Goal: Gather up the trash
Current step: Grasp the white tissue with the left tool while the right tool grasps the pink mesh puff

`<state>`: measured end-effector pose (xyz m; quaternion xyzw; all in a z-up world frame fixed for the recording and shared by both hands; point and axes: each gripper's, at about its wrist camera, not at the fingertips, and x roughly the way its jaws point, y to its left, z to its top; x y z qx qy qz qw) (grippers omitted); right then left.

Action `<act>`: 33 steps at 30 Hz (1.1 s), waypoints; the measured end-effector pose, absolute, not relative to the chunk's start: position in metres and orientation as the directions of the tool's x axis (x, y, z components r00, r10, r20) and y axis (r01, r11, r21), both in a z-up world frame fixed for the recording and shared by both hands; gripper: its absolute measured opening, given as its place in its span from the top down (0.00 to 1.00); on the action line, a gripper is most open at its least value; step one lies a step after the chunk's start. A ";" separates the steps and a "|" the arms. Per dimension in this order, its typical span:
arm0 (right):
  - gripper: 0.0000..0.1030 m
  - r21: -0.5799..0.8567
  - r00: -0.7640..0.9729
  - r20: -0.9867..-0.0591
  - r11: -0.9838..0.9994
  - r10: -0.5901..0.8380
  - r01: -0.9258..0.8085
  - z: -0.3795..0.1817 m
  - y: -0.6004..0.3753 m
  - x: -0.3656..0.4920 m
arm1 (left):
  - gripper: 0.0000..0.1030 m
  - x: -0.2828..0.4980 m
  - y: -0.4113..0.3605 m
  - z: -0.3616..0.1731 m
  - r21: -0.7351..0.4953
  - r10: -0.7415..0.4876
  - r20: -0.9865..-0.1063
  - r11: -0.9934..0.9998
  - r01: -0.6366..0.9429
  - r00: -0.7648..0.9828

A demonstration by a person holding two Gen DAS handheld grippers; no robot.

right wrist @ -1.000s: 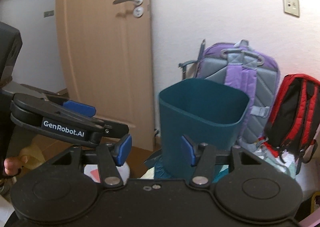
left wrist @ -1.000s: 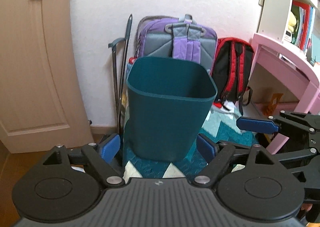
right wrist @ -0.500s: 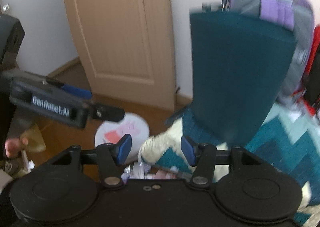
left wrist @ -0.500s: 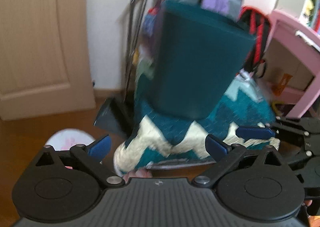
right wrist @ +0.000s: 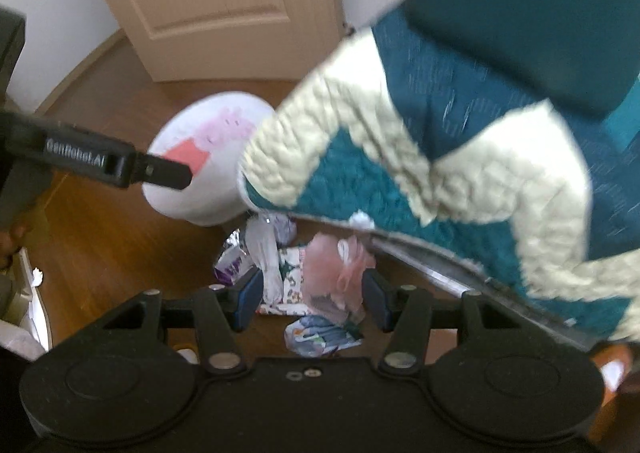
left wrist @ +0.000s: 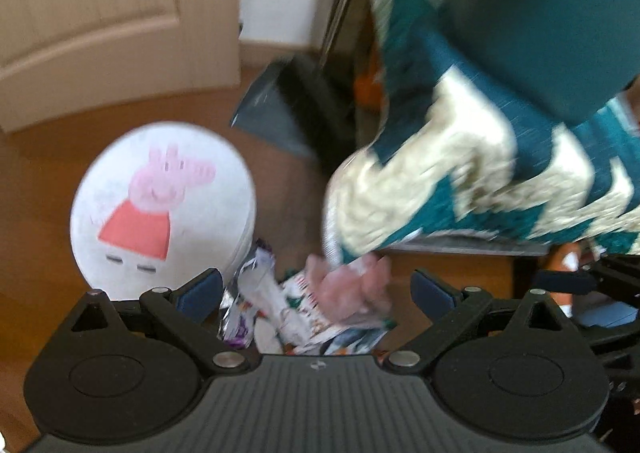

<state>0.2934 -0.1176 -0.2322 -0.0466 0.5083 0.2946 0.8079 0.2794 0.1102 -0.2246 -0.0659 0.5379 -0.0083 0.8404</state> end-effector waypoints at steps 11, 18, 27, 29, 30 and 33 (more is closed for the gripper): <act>0.48 0.275 0.226 -0.894 0.873 0.386 -0.402 -0.356 -0.098 0.346 | 0.02 0.290 0.115 -0.368 -0.084 -0.083 -0.956 0.996 0.008 0.283; 0.48 0.273 0.177 -0.922 0.902 0.345 -0.334 -0.417 -0.087 0.370 | 0.02 0.293 0.111 -0.430 -0.103 -0.101 -0.964 0.995 0.001 0.244; 0.49 0.285 0.153 -0.931 0.922 0.332 -0.263 -0.459 -0.080 0.392 | 0.03 0.300 0.115 -0.479 -0.147 -0.128 -0.972 0.986 -0.084 0.197; 0.50 0.294 0.141 -0.932 0.924 0.334 -0.246 -0.468 -0.079 0.394 | 0.12 0.302 0.115 -0.487 -0.159 -0.137 -0.972 0.981 -0.107 0.189; 0.50 0.297 0.138 -0.932 0.925 0.335 -0.239 -0.471 -0.079 0.395 | 0.16 0.303 0.115 -0.491 -0.165 -0.141 -0.973 0.979 -0.120 0.181; 0.51 0.307 0.135 -0.929 0.922 0.344 -0.235 -0.476 -0.080 0.394 | 0.32 0.304 0.112 -0.503 -0.181 -0.161 -0.975 0.974 -0.132 0.151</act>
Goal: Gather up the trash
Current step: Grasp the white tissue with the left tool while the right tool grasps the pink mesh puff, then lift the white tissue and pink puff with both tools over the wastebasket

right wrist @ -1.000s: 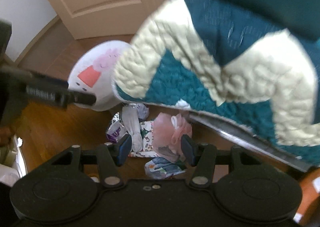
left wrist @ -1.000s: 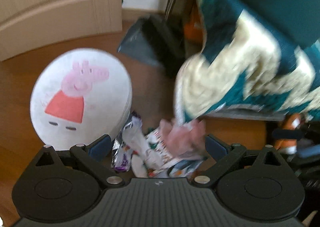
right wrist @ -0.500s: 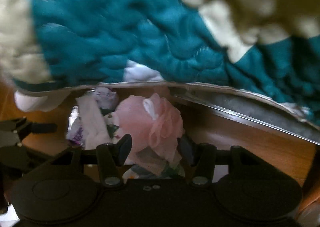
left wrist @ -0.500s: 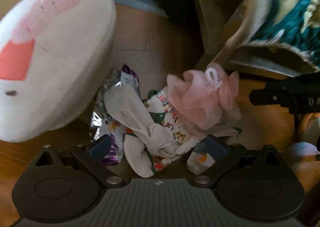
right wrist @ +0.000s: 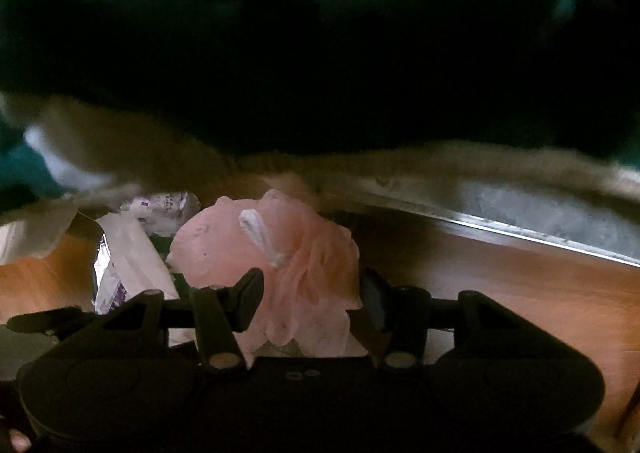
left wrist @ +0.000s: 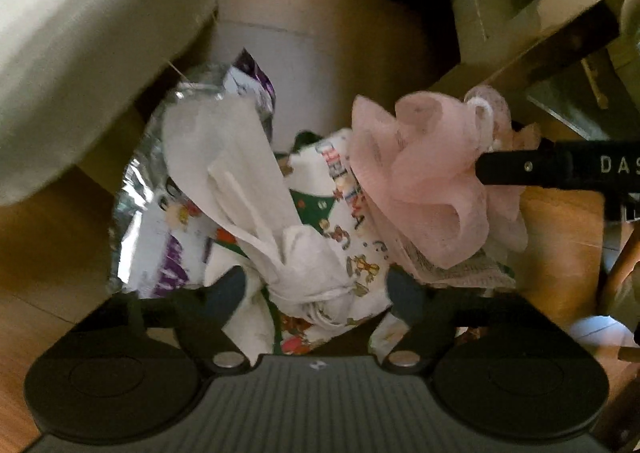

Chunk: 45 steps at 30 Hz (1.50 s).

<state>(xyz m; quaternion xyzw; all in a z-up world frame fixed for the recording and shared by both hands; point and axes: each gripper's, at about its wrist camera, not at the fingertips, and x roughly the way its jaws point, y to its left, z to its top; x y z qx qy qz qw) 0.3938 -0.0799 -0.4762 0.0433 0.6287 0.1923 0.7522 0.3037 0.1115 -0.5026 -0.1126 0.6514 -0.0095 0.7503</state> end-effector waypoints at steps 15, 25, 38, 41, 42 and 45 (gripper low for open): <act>0.91 0.296 0.188 -0.918 0.920 0.348 -0.258 -0.456 -0.083 0.386 | 0.71 0.304 0.122 -0.513 -0.184 -0.166 -0.981 0.961 -0.207 0.100; 0.92 0.282 0.234 -0.899 0.898 0.370 -0.336 -0.386 -0.086 0.363 | 0.72 0.290 0.137 -0.454 -0.206 -0.186 -0.975 0.960 -0.189 0.121; 0.93 0.266 0.326 -0.849 0.869 0.416 -0.416 -0.260 -0.110 0.300 | 0.72 0.262 0.134 -0.311 -0.143 -0.133 -0.954 0.990 -0.019 0.270; 0.92 0.266 0.371 -0.821 0.867 0.433 -0.421 -0.226 -0.119 0.281 | 0.72 0.256 0.136 -0.266 -0.127 -0.111 -0.934 0.992 -0.024 0.339; 0.92 0.269 0.386 -0.811 0.866 0.440 -0.422 -0.214 -0.121 0.276 | 0.72 0.253 0.136 -0.252 -0.133 -0.114 -0.925 0.991 -0.029 0.363; 0.92 0.274 0.429 -0.779 0.863 0.458 -0.424 -0.179 -0.129 0.259 | 0.72 0.245 0.133 -0.205 -0.141 -0.109 -0.892 0.989 -0.040 0.439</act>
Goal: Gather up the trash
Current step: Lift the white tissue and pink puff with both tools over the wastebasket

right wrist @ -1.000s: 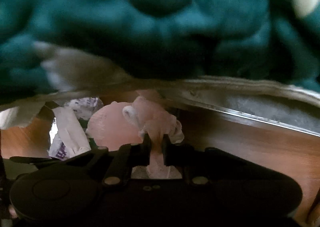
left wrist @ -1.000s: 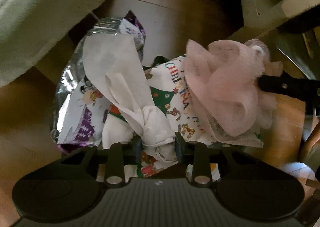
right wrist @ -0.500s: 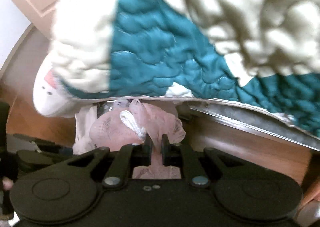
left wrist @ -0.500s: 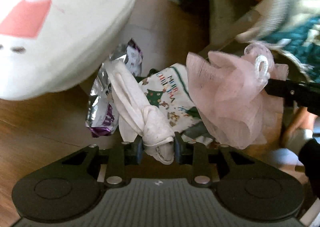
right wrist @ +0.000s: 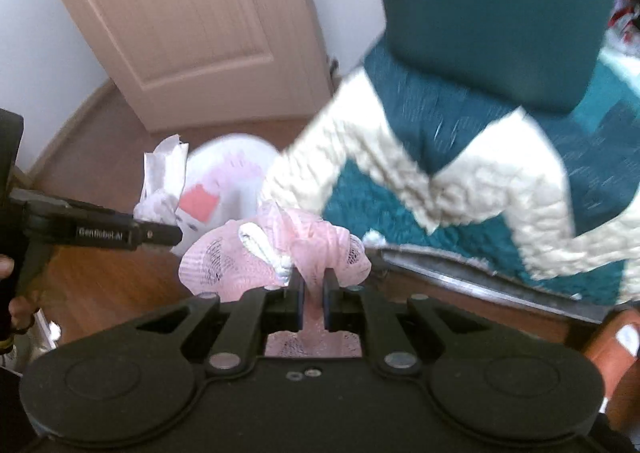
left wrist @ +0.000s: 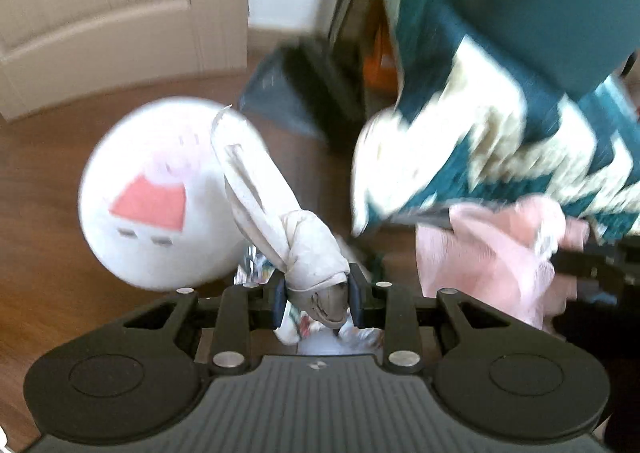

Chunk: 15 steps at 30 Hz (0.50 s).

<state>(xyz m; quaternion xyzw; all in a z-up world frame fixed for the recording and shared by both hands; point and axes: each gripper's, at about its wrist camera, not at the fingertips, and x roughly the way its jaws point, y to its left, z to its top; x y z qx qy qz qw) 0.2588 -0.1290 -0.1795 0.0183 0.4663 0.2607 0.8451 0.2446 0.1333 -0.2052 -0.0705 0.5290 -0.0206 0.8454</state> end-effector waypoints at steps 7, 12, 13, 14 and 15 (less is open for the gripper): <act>0.92 0.264 0.540 -0.679 0.851 0.498 -0.454 -0.089 -0.159 0.218 | 0.71 0.214 0.113 -0.112 -0.128 -0.087 -0.820 0.991 -0.033 0.566; 0.92 0.242 0.612 -0.597 0.844 0.519 -0.480 -0.040 -0.178 0.198 | 0.71 0.198 0.089 -0.051 -0.110 -0.077 -0.758 0.994 -0.010 0.648; 0.92 0.235 0.625 -0.580 0.842 0.523 -0.486 -0.030 -0.182 0.196 | 0.71 0.198 0.085 -0.044 -0.108 -0.077 -0.746 0.994 -0.005 0.661; 0.92 0.225 0.641 -0.561 0.841 0.525 -0.492 -0.019 -0.185 0.193 | 0.71 0.196 0.078 -0.033 -0.105 -0.077 -0.733 0.995 -0.001 0.676; 0.92 0.217 0.652 -0.545 0.840 0.527 -0.498 -0.012 -0.188 0.193 | 0.71 0.195 0.072 -0.021 -0.102 -0.077 -0.718 0.995 0.006 0.692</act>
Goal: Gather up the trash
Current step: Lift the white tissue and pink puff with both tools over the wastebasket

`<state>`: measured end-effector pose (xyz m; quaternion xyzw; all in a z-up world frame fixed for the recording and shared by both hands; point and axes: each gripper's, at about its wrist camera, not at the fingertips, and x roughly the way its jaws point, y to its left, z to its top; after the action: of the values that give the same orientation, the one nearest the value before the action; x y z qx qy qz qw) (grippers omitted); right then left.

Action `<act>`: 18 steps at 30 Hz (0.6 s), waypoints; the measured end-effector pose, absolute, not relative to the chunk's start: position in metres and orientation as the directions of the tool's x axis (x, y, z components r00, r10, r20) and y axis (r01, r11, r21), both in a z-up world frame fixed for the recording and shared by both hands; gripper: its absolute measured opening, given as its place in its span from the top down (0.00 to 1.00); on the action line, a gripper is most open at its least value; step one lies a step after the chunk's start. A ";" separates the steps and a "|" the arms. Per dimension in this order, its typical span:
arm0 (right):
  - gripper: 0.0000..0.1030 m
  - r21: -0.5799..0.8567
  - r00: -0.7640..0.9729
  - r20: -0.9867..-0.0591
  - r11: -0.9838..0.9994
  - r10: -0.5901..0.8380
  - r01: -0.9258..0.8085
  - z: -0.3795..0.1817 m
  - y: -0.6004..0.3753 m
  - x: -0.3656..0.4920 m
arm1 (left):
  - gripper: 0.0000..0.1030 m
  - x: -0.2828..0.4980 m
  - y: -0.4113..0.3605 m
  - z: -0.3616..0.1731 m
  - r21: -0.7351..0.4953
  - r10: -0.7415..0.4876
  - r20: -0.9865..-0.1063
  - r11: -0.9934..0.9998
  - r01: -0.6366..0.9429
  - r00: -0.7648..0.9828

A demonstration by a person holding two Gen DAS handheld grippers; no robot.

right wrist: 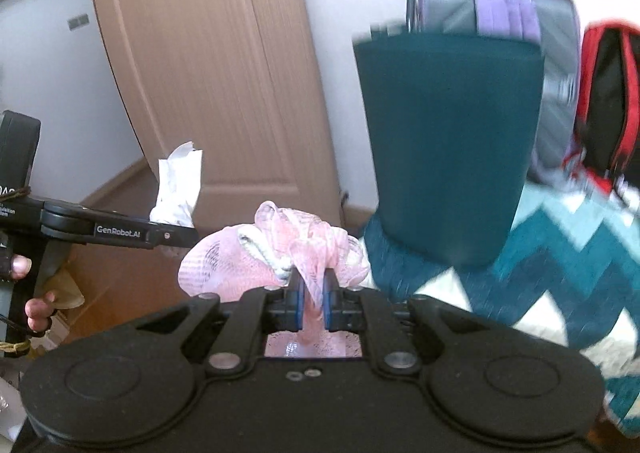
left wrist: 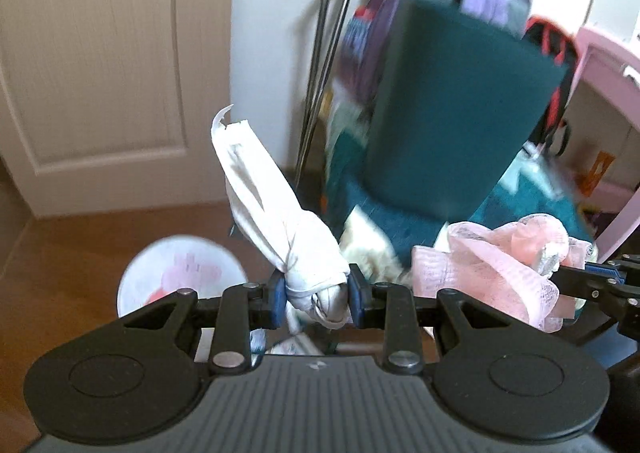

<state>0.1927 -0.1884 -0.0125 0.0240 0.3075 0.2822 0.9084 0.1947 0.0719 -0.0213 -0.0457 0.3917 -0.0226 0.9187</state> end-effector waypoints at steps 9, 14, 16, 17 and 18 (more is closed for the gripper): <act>0.93 0.153 0.769 -0.395 0.861 0.503 -0.485 0.066 -0.221 0.205 | 0.71 0.197 0.020 0.075 -0.074 -0.101 -0.593 0.995 0.070 0.799; 0.93 0.133 0.819 -0.323 0.879 0.475 -0.457 0.105 -0.237 0.225 | 0.71 0.215 -0.003 0.104 -0.052 -0.114 -0.549 0.993 0.102 0.828; 0.93 0.119 0.833 -0.303 0.885 0.464 -0.449 0.115 -0.242 0.232 | 0.71 0.226 -0.013 0.115 -0.026 -0.112 -0.537 0.993 0.116 0.836; 0.93 0.111 0.842 -0.289 0.889 0.456 -0.444 0.121 -0.244 0.237 | 0.71 0.227 -0.018 0.120 -0.017 -0.110 -0.529 0.993 0.119 0.841; 0.93 0.104 0.849 -0.278 0.893 0.450 -0.439 0.126 -0.246 0.241 | 0.71 0.235 -0.022 0.126 -0.014 -0.111 -0.525 0.992 0.122 0.844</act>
<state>0.2413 -0.2456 0.1255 0.0186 0.1488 0.2309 0.9613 0.2345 -0.0225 0.1256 0.0099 0.2726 -0.0606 0.9602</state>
